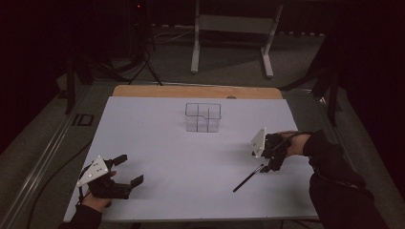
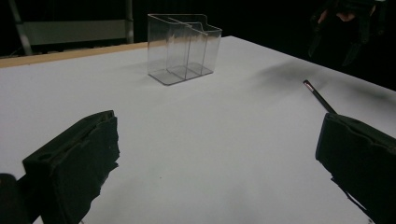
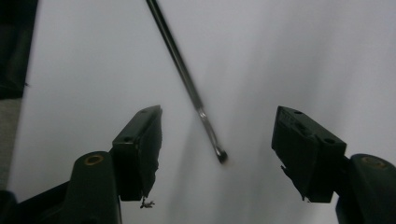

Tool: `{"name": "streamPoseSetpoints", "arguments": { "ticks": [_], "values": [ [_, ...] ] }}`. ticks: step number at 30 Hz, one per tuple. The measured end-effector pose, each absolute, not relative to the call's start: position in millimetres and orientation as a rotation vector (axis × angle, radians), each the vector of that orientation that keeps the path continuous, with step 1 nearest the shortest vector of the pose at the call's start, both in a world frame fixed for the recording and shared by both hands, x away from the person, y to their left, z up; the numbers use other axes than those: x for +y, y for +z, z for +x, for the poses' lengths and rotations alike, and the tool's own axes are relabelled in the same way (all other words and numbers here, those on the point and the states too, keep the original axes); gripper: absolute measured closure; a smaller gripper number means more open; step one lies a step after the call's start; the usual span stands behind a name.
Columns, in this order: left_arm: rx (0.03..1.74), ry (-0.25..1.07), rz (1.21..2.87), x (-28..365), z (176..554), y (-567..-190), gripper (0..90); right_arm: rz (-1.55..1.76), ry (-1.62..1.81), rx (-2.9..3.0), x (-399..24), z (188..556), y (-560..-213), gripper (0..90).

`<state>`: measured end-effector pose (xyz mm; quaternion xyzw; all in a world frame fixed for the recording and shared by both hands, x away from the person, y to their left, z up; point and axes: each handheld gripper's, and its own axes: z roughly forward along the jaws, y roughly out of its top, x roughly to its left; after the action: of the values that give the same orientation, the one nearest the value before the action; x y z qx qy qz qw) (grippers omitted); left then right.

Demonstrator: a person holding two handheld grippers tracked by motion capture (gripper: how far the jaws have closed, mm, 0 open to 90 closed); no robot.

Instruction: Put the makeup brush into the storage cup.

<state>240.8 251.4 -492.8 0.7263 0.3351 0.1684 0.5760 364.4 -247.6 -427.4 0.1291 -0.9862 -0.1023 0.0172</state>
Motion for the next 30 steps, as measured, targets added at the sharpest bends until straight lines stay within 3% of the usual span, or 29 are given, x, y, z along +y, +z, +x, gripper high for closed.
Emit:
{"name": "streamPoseSetpoints", "arguments": {
  "ticks": [8,18,23,30],
  "values": [
    [0.787,0.392,1.7,251,241,-493,0.7,0.577,-0.249,-3.041,-241,363,-434,48.0],
    [0.793,0.385,1.694,252,241,-493,0.7,0.68,-0.232,-3.01,-233,358,-454,49.8],
    [0.79,0.381,1.695,252,242,-494,0.7,0.719,-0.212,-2.987,-231,358,-461,59.0],
    [0.789,0.38,1.698,252,241,-494,0.7,0.723,-0.164,-2.983,-232,362,-472,61.1]
  ]
}}
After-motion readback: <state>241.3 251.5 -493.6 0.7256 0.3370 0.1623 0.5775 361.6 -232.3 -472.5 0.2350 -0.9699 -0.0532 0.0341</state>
